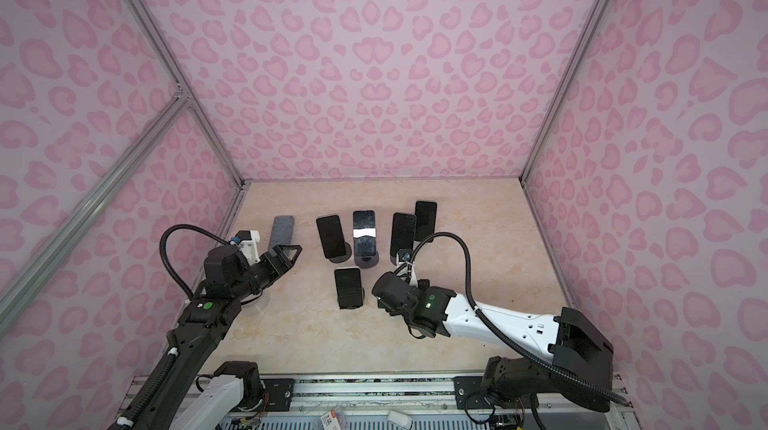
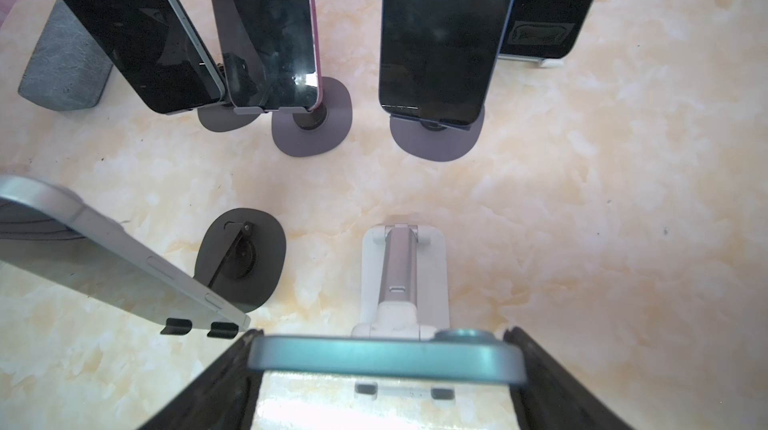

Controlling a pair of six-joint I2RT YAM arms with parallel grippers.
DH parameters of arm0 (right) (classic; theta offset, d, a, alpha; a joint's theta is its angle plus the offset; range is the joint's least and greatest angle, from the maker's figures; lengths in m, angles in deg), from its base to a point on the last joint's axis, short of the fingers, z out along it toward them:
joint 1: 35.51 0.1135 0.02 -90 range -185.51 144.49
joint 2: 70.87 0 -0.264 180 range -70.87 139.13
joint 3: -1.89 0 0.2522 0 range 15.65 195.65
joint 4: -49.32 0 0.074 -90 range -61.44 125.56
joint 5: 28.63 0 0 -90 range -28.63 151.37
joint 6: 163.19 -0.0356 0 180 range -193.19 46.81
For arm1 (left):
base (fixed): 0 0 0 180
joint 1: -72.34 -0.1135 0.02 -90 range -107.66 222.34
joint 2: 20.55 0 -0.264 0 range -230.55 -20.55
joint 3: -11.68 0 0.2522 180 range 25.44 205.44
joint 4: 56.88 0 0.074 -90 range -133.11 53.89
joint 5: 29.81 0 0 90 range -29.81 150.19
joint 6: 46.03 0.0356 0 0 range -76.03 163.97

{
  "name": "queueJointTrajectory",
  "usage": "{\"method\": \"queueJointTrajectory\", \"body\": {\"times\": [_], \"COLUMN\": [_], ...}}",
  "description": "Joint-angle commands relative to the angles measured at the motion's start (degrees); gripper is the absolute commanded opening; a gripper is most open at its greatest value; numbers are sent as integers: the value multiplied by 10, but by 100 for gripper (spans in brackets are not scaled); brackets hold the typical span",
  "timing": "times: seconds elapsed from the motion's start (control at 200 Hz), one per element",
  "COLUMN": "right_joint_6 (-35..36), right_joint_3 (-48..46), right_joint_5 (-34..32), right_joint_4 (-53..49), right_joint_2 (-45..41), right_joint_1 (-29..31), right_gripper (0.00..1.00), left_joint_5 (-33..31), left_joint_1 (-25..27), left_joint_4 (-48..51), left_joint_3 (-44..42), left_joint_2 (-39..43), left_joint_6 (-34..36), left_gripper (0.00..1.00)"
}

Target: Remove the phone from the phone stand

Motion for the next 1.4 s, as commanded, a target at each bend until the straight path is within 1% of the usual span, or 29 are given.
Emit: {"method": "queueJointTrajectory", "body": {"times": [0.0, 0.15, 0.43, 0.495, 0.89, 1.395], "right_joint_6": [-6, -3, 3, 1, 10, 37], "right_joint_3": [-13, -24, -40, -40, -40, -27], "right_joint_5": [-21, -29, -32, -35, -24, -27], "right_joint_4": [28, 48, 73, 75, 66, 42], "right_joint_2": [1, 2, 3, 4, -6, -15], "right_joint_1": [1, 1, 0, 0, 1, 5], "right_gripper": [88, 86, 85, 82, 74, 71], "left_joint_5": [3, 13, 8, 9, 9, 9], "left_joint_1": [0, 2, 4, 4, 7, 7], "left_joint_4": [-9, -14, -13, -14, -13, -13], "left_joint_3": [-3, -3, -2, -1, 0, 5], "left_joint_2": [-4, -6, -9, -9, -12, -16], "left_joint_6": [2, -5, 0, 1, 4, 4], "left_gripper": [92, 92, 92, 92, 92, 92]}}
